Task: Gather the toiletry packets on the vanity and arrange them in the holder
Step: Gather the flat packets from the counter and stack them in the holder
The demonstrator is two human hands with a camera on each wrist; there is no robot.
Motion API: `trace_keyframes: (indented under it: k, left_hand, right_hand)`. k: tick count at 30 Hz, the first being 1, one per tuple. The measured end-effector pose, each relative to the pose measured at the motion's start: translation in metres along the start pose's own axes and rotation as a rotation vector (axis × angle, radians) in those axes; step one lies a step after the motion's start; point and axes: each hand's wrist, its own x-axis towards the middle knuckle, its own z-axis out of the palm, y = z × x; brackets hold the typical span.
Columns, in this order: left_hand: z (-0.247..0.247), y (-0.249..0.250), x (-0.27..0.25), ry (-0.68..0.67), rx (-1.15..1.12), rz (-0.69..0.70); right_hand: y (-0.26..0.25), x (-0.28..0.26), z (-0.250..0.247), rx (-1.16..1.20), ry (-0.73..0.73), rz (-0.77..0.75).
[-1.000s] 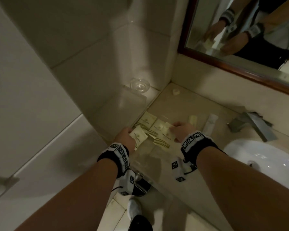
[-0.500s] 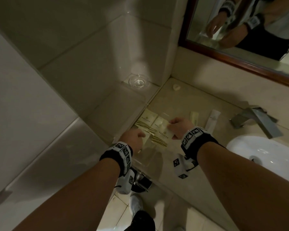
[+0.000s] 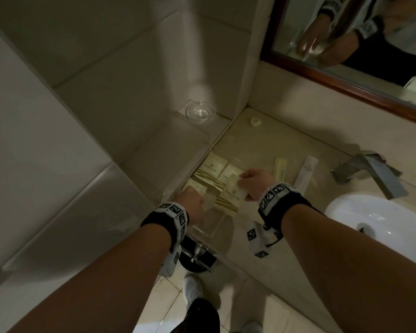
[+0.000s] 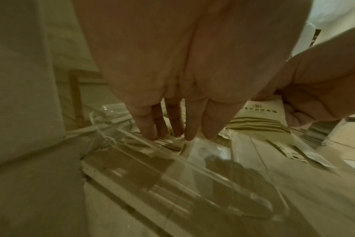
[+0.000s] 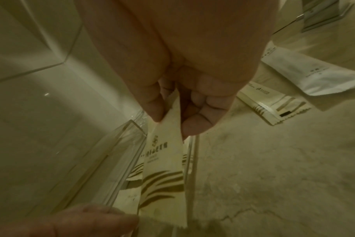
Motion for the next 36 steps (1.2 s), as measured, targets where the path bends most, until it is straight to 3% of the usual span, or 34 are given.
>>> trace_keyframes:
  k: [6, 11, 15, 17, 21, 26, 29, 34, 36]
  left_hand:
    - [0.003, -0.012, 0.002, -0.022, 0.019, 0.019]
    - [0.001, -0.013, -0.009, 0.089, -0.058, 0.071]
    - [0.002, -0.016, -0.011, 0.101, -0.153, 0.099]
    - [0.001, -0.016, -0.012, 0.107, -0.159, 0.115]
    - [0.001, -0.017, -0.012, 0.121, -0.148, 0.124]
    - [0.004, -0.018, -0.012, 0.144, -0.184, 0.125]
    - [0.005, -0.02, -0.013, 0.155, -0.212, 0.136]
    - [0.003, -0.023, -0.013, 0.171, -0.241, 0.143]
    - [0.004, -0.022, -0.012, 0.161, -0.237, 0.147]
  right_hand:
    - [-0.005, -0.001, 0.016, -0.05, -0.056, -0.013]
    - [-0.007, 0.001, 0.029, -0.169, -0.099, -0.036]
    - [-0.008, -0.001, 0.035, -0.518, -0.112, -0.133]
    - [-0.01, -0.004, 0.035, -0.57, -0.109, -0.158]
    - [-0.015, -0.005, 0.037, -0.496, -0.115, -0.131]
    - [-0.011, -0.013, 0.05, -0.171, -0.326, 0.112]
    - [-0.003, -0.013, 0.055, -0.24, -0.373, 0.077]
    - [-0.001, -0.01, 0.052, -0.396, -0.325, -0.045]
    - [-0.003, -0.012, 0.054, -0.349, -0.35, -0.007]
